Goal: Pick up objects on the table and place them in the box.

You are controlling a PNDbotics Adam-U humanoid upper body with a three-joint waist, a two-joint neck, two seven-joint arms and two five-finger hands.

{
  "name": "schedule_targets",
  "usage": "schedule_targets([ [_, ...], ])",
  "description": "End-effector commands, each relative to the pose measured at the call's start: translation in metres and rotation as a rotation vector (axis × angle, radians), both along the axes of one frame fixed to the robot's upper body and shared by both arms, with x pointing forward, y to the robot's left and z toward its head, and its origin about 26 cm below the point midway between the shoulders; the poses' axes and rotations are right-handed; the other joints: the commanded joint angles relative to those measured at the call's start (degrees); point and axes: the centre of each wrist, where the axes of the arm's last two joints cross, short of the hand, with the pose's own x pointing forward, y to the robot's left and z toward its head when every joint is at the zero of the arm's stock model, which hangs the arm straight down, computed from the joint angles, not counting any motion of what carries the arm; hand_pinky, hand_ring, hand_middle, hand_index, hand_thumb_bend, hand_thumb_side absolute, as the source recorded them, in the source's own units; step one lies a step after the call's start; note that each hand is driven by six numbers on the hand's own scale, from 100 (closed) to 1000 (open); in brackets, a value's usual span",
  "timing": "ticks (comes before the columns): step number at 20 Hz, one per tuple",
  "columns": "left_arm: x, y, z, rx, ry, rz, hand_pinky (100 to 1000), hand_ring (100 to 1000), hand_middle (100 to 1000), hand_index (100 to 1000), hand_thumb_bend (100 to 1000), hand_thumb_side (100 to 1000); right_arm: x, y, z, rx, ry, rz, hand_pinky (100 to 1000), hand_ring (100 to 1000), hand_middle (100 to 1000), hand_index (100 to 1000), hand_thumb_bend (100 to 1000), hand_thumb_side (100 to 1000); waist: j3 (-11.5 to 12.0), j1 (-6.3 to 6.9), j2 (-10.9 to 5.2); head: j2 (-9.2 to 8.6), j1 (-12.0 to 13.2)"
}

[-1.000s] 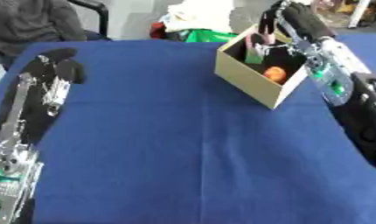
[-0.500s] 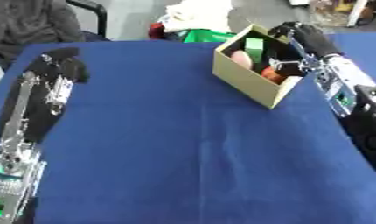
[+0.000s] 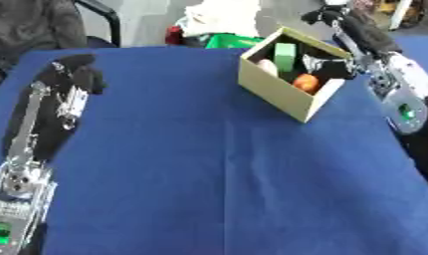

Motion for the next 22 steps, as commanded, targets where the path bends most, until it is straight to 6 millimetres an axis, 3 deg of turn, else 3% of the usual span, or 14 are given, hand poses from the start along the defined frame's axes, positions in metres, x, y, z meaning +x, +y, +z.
schedule_targets([
  [1,-0.001,0.006,0.008,0.009,-0.030,0.026,635,607,568,781,241,694,-0.032,0.008,0.032,0.047,-0.062,0.113,752,807,706,842,100,243,-0.5,-0.10,-0.95,-0.35,1.1],
  [7,-0.001,0.008,0.007,0.001,-0.028,0.043,634,608,569,780,242,697,-0.086,0.018,0.029,0.227,-0.006,0.261,747,818,692,830,100,293,-2.1,-0.01,-0.42,0.00,3.4],
  [12,-0.001,0.009,0.005,-0.002,-0.022,0.050,634,609,569,779,242,702,-0.117,0.025,0.015,0.391,0.056,0.364,742,824,694,825,100,333,-2.8,-0.06,0.11,1.68,5.2],
  [22,-0.002,0.006,-0.003,-0.002,0.004,0.030,633,609,569,778,240,715,-0.129,0.028,-0.022,0.616,0.169,0.433,735,829,694,814,100,401,-3.9,-0.13,0.96,3.40,7.2],
])
